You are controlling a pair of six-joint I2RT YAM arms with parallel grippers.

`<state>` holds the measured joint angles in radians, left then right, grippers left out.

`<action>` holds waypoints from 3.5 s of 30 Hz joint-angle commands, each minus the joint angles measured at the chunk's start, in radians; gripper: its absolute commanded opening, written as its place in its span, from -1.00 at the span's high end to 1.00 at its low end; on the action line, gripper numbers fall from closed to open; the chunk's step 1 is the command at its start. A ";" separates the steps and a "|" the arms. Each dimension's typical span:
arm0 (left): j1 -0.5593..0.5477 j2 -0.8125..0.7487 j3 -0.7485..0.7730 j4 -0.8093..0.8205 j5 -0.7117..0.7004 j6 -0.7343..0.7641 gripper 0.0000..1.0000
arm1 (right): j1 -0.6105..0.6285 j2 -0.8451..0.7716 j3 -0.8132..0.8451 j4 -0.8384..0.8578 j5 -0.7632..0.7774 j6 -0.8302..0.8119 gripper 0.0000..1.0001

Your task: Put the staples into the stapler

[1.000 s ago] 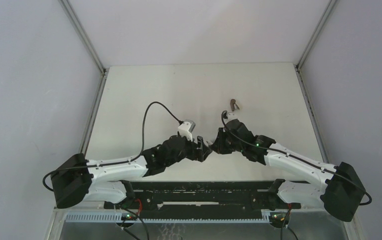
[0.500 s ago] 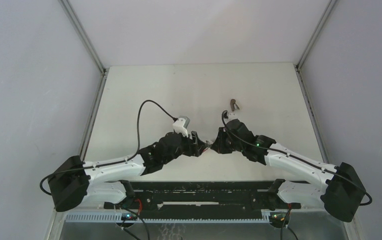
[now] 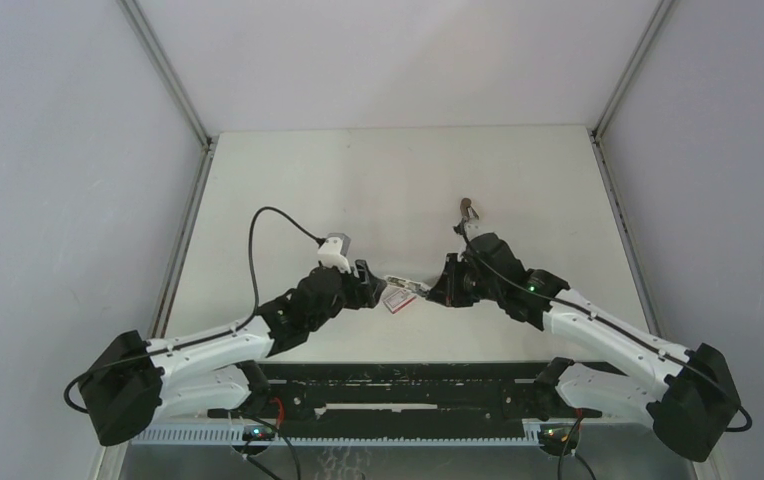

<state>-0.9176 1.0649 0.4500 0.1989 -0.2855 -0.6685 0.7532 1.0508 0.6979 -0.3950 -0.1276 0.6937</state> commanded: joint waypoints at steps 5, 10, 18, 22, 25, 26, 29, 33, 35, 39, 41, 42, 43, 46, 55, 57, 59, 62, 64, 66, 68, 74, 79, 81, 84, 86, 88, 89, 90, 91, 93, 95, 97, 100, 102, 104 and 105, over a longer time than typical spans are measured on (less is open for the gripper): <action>0.065 -0.033 -0.074 -0.001 -0.028 0.034 -0.35 | -0.051 -0.087 0.010 0.025 -0.206 -0.027 1.00; 0.071 -0.188 -0.108 -0.024 -0.100 0.125 -0.35 | -0.078 -0.072 0.010 0.007 -0.233 -0.045 1.00; 0.075 -0.490 -0.116 -0.052 -0.012 0.211 -0.46 | -0.112 -0.041 0.007 0.031 -0.277 -0.095 1.00; 0.083 -0.443 -0.087 -0.019 0.157 0.110 -0.50 | -0.133 0.003 0.002 0.125 -0.301 -0.071 1.00; 0.120 -0.403 -0.085 0.012 0.230 0.048 -0.51 | -0.156 0.069 0.005 0.224 -0.326 -0.040 1.00; 0.141 -0.390 -0.091 0.032 0.262 0.031 -0.51 | -0.162 0.109 0.011 0.253 -0.330 -0.034 1.00; 0.216 -0.358 -0.111 0.069 0.329 -0.029 -0.51 | -0.172 0.215 0.055 0.317 -0.350 -0.034 1.00; 0.281 -0.360 -0.134 0.074 0.368 -0.048 -0.50 | -0.173 0.379 0.141 0.352 -0.358 -0.065 1.00; 0.297 -0.372 -0.132 0.033 0.366 -0.026 -0.50 | -0.175 0.457 0.199 0.354 -0.364 -0.078 1.00; 0.308 -0.391 -0.113 -0.067 0.320 0.034 -0.53 | -0.195 0.580 0.278 0.386 -0.393 -0.086 1.00; 0.308 -0.404 -0.117 -0.085 0.301 0.048 -0.55 | -0.205 0.640 0.322 0.385 -0.401 -0.087 1.00; 0.309 -0.410 -0.120 -0.090 0.292 0.052 -0.56 | -0.209 0.677 0.344 0.380 -0.401 -0.091 1.00; 0.309 -0.416 -0.123 -0.095 0.286 0.055 -0.57 | -0.212 0.700 0.365 0.372 -0.397 -0.097 1.00; 0.309 -0.431 -0.123 -0.120 0.265 0.067 -0.58 | -0.233 0.749 0.397 0.394 -0.392 -0.084 1.00; 0.309 -0.454 -0.148 -0.135 0.232 0.053 -0.59 | -0.278 0.877 0.453 0.413 -0.442 -0.072 1.00; 0.308 -0.451 -0.152 -0.131 0.232 0.047 -0.59 | -0.286 0.888 0.453 0.408 -0.441 -0.077 1.00; 0.309 -0.448 -0.157 -0.126 0.231 0.039 -0.60 | -0.299 0.900 0.453 0.397 -0.438 -0.082 1.00; 0.309 -0.442 -0.162 -0.119 0.230 0.029 -0.60 | -0.318 0.910 0.453 0.379 -0.440 -0.090 0.97; 0.309 -0.441 -0.166 -0.114 0.231 0.022 -0.59 | -0.327 0.909 0.453 0.361 -0.432 -0.103 0.87; 0.309 -0.442 -0.172 -0.110 0.231 0.017 -0.60 | -0.336 0.905 0.451 0.345 -0.419 -0.114 0.76; 0.308 -0.446 -0.174 -0.110 0.230 0.014 -0.60 | -0.345 0.896 0.443 0.342 -0.414 -0.117 0.68; 0.309 -0.463 -0.175 -0.119 0.224 0.013 -0.60 | -0.374 0.857 0.407 0.338 -0.405 -0.131 0.45; 0.309 -0.479 -0.175 -0.141 0.198 0.030 -0.59 | -0.406 0.787 0.354 0.338 -0.387 -0.148 0.27; 0.309 -0.493 -0.175 -0.149 0.188 0.046 -0.60 | -0.420 0.746 0.329 0.332 -0.378 -0.167 0.22; 0.309 -0.525 -0.178 -0.151 0.186 0.076 -0.62 | -0.443 0.668 0.297 0.307 -0.337 -0.225 0.15; 0.309 -0.544 -0.172 -0.155 0.169 0.095 -0.64 | -0.460 0.624 0.294 0.266 -0.288 -0.274 0.12; 0.309 -0.549 -0.158 -0.165 0.142 0.120 -0.65 | -0.479 0.585 0.296 0.229 -0.221 -0.317 0.09; 0.309 -0.547 -0.149 -0.177 0.129 0.133 -0.65 | -0.490 0.574 0.311 0.204 -0.175 -0.337 0.08; 0.309 -0.545 -0.137 -0.187 0.116 0.144 -0.65 | -0.499 0.569 0.330 0.177 -0.139 -0.357 0.08; 0.309 -0.543 -0.127 -0.194 0.106 0.153 -0.65 | -0.508 0.570 0.356 0.129 -0.100 -0.381 0.07; 0.308 -0.540 -0.113 -0.201 0.091 0.165 -0.65 | -0.511 0.588 0.419 0.054 -0.013 -0.429 0.07; 0.309 -0.535 -0.108 -0.200 0.087 0.166 -0.65 | -0.512 0.625 0.477 0.001 0.063 -0.463 0.07; 0.309 -0.529 -0.110 -0.200 0.082 0.158 -0.65 | -0.514 0.657 0.527 -0.041 0.124 -0.493 0.06; 0.309 -0.521 -0.119 -0.191 0.087 0.142 -0.66 | -0.523 0.707 0.609 -0.069 0.178 -0.521 0.02; 0.309 -0.517 -0.124 -0.176 0.096 0.133 -0.66 | -0.536 0.742 0.649 -0.075 0.188 -0.536 0.00; 0.309 -0.510 -0.124 -0.171 0.097 0.129 -0.66 | -0.549 0.783 0.691 -0.091 0.191 -0.549 0.00; 0.309 -0.509 -0.123 -0.172 0.098 0.127 -0.66 | -0.554 0.804 0.714 -0.100 0.190 -0.563 0.00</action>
<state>-0.6147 0.5488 0.2932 -0.0132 -0.1810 -0.5388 0.2222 1.7996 1.3262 -0.4393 -0.0021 0.2024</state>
